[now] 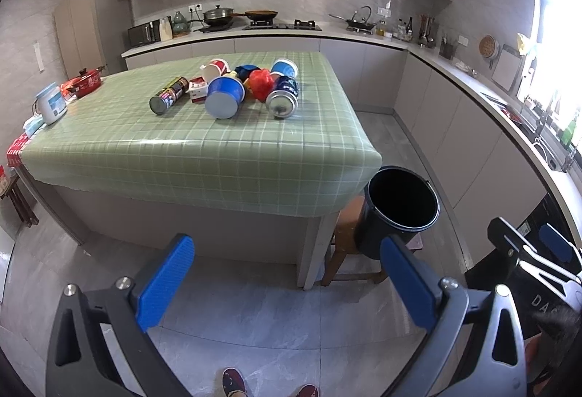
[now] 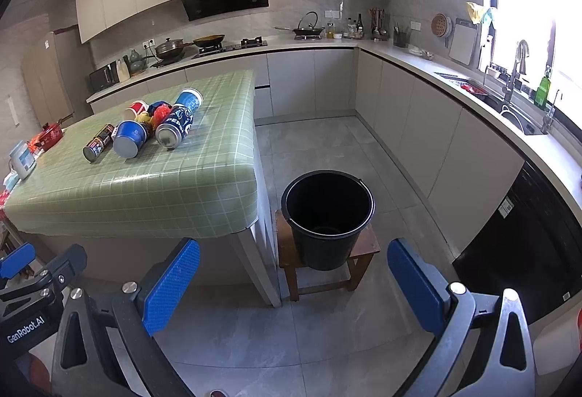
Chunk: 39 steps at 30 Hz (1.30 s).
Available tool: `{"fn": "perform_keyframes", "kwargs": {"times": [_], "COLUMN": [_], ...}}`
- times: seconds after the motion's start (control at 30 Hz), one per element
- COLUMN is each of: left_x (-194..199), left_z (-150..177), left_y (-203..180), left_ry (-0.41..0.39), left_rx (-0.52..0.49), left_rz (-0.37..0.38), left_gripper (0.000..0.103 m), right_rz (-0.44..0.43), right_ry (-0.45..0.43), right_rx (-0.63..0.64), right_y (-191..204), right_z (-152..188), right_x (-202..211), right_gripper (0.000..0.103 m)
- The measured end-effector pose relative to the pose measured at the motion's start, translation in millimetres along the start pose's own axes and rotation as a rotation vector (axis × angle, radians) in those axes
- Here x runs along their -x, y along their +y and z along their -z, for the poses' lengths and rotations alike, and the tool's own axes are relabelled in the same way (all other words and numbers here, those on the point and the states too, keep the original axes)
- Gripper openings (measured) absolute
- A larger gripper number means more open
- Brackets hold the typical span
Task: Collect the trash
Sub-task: 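Carry both tools toward the trash items on the green table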
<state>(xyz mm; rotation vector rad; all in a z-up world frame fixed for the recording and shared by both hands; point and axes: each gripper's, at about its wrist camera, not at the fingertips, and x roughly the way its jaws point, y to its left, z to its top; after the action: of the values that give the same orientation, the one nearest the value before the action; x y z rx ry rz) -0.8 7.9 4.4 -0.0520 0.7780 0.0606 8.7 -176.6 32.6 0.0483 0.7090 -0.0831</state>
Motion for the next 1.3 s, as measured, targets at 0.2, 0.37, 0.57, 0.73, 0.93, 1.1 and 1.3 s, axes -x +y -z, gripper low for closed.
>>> {"fn": "perform_keyframes", "kwargs": {"times": [0.2,0.37,0.57,0.73,0.93,1.1,1.3], "left_x": [1.5,3.2,3.4,3.7,4.3,4.3,4.8], "left_z": [-0.2,0.1,0.0,-0.5,0.0,-0.8,-0.7], "left_y": [4.0,7.9,8.6,9.9,10.9,14.5,17.9], "left_ry": [-0.001,-0.005,-0.006,-0.006,-0.008,-0.006,-0.008], "left_rx": [0.007,0.011,0.011,0.013,0.014,0.019,0.022], "left_rz": [-0.003,-0.006,-0.005,-0.008,-0.009,-0.011,-0.015], "left_gripper": [0.103,0.103,0.103,0.103,0.103,0.103,0.103], "right_rz": [-0.003,-0.007,-0.011,-0.012,-0.017,-0.019,-0.021], "right_ry": [0.001,-0.001,0.002,0.0,-0.001,-0.001,0.0], "right_rx": [0.004,0.008,0.008,0.01,0.012,0.017,0.014], "right_y": [3.9,6.2,7.1,7.8,9.5,11.1,11.7], "right_z": [0.8,0.8,0.0,-0.1,-0.3,-1.0,-0.6], "right_x": [0.7,2.0,2.5,3.0,3.2,3.0,2.8], "right_gripper": [0.103,0.103,0.103,0.103,0.103,0.103,0.103]}}
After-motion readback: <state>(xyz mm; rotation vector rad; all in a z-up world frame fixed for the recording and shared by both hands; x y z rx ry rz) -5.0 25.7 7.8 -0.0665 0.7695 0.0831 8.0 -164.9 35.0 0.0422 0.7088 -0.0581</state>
